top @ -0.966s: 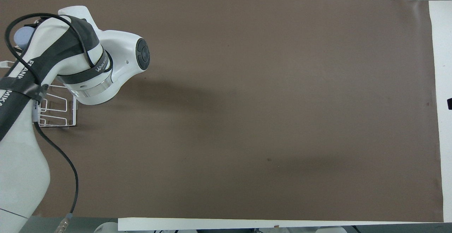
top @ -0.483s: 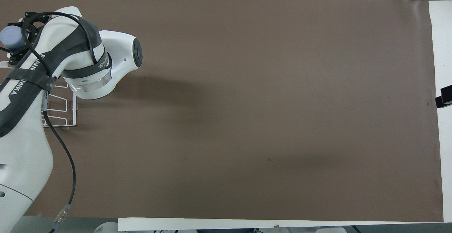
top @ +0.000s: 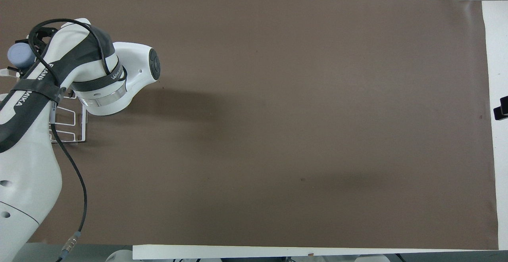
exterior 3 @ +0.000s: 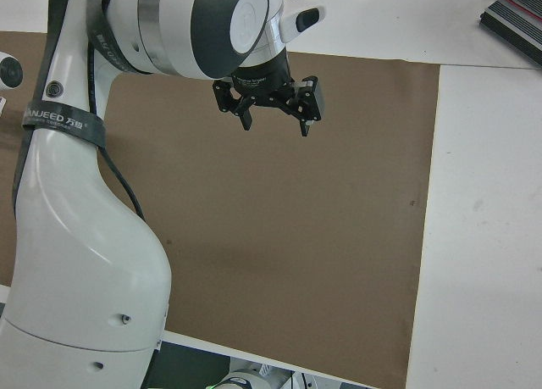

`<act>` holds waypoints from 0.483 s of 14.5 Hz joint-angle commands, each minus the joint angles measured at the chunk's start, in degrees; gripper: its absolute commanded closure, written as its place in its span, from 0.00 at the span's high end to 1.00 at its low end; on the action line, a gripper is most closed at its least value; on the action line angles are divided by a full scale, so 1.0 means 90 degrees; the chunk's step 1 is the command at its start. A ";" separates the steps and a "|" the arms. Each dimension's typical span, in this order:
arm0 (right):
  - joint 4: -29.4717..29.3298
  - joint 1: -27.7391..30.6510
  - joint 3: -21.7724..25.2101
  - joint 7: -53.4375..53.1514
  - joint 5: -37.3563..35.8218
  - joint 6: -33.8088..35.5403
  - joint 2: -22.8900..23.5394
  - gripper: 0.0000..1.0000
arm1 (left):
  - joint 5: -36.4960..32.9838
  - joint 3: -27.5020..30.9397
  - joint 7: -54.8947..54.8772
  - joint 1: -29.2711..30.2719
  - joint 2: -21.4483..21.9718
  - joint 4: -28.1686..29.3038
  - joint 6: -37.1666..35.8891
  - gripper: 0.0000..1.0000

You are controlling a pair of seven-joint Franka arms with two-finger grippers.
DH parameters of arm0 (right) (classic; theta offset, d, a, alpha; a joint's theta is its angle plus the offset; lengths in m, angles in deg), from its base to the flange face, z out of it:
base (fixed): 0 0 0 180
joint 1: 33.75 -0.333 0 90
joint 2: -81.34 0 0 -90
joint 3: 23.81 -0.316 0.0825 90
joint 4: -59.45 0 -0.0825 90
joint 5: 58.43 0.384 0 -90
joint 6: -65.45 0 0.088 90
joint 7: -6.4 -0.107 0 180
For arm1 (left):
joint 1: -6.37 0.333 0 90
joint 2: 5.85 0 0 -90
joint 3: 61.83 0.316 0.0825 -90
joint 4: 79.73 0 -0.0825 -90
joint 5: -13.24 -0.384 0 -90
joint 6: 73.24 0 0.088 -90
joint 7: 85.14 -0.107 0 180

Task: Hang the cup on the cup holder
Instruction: 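Lower the cup onto a rack peg and open the left gripper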

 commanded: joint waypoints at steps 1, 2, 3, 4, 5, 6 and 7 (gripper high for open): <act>-0.0070 0.0082 -0.0034 -0.0011 -0.0046 -0.0074 0.0054 0.99 | 0.0099 -0.0070 0.0171 0.0129 0.0061 0.0105 -0.0004 0.00; -0.0050 0.0072 -0.0015 -0.0011 -0.0045 -0.0035 0.0034 0.99 | 0.0119 -0.0070 0.0161 0.0130 0.0061 0.0105 0.0054 0.02; -0.0021 0.0072 -0.0014 -0.0011 -0.0045 -0.0006 0.0015 0.99 | 0.0129 -0.0070 0.0103 0.0139 0.0051 0.0047 0.0161 0.30; -0.0001 0.0072 -0.0014 -0.0011 -0.0045 0.0043 -0.0005 0.99 | 0.0225 -0.0060 0.0045 0.0169 0.0042 -0.0002 0.0346 0.91; 0.0057 0.0053 -0.0014 -0.0021 -0.0064 -0.0005 -0.0015 0.99 | 0.0304 -0.0060 -0.0053 0.0343 0.0022 -0.0002 0.0473 1.00; 0.0106 0.0053 -0.0014 -0.0021 -0.0074 -0.0141 -0.0015 0.99 | 0.0314 -0.0079 -0.0121 0.0432 0.0022 0.0007 0.0513 1.00; 0.0135 0.0053 -0.0014 -0.0011 -0.0074 -0.0210 -0.0005 0.99 | 0.0324 -0.0080 -0.0228 0.0481 0.0022 0.0007 0.0591 1.00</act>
